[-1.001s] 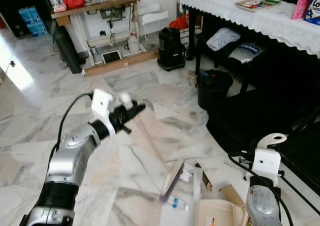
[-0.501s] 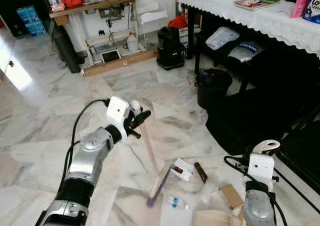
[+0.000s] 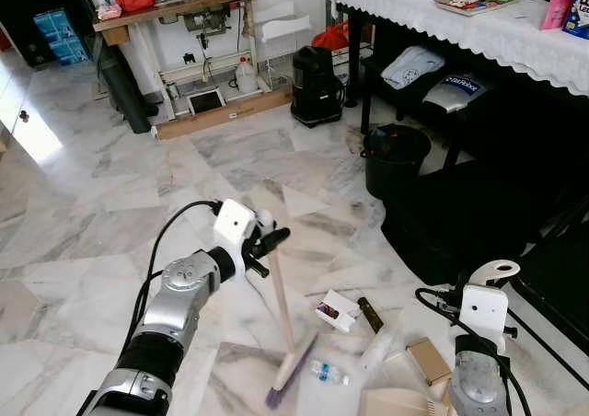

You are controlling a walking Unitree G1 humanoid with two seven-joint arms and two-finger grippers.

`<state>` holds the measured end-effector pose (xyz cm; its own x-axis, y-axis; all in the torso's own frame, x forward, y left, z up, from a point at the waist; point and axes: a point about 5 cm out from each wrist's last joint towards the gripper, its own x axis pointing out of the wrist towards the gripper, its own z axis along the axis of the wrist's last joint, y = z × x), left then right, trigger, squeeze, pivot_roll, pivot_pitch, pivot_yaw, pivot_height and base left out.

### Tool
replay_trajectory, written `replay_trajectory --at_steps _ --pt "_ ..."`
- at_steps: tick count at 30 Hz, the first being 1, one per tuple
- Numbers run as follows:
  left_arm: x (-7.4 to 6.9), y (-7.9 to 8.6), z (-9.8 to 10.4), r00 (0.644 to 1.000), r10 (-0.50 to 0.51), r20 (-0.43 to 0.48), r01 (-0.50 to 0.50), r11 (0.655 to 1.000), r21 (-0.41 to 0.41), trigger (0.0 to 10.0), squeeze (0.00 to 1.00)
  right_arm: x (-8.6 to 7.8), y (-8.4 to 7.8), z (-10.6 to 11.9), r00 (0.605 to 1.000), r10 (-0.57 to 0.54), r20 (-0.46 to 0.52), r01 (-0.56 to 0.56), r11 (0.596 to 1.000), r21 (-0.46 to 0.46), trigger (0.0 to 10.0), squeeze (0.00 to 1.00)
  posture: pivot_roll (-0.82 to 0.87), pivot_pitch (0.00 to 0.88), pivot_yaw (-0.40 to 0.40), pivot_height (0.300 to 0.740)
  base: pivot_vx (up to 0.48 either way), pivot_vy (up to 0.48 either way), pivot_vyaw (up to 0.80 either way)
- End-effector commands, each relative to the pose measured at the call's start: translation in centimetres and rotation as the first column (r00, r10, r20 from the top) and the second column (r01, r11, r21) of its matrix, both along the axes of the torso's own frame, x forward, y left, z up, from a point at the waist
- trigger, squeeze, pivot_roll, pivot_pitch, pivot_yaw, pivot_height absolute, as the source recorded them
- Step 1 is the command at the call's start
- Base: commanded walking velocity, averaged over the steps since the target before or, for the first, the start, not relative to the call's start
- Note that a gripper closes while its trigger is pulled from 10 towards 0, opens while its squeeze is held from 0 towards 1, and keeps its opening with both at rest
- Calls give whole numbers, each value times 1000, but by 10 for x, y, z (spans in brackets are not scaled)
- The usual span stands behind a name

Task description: Sweep floor

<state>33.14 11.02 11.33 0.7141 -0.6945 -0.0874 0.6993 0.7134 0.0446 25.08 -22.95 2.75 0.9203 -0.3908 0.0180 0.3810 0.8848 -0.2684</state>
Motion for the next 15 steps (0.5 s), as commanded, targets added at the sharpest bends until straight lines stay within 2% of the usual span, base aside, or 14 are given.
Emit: replay_trajectory --at_steps 1,6,9,15 --pt "0 1 1 1000 -18 19 17 1000 22 10000 0 6 3 5 999 15 30 -14 1000 -7 10000 0 6 7 124 740 0 0 0" --pt "-6 -6 -4 996 -86 -18 86 996 24 10000 0 9 2 7 999 15 40 -13 999 -43 10000 0 7 11 128 740 0 0 0" --pt "-7 -6 -4 995 -95 -21 95 995 31 10000 0 13 4 11 998 32 56 -28 996 -86 10000 0 6 15 135 740 0 0 0" --pt "-9 -8 -3 992 -123 -24 124 992 31 10000 0 19 2 13 998 -7 67 13 995 -102 10000 0 14 25 145 740 0 0 0"
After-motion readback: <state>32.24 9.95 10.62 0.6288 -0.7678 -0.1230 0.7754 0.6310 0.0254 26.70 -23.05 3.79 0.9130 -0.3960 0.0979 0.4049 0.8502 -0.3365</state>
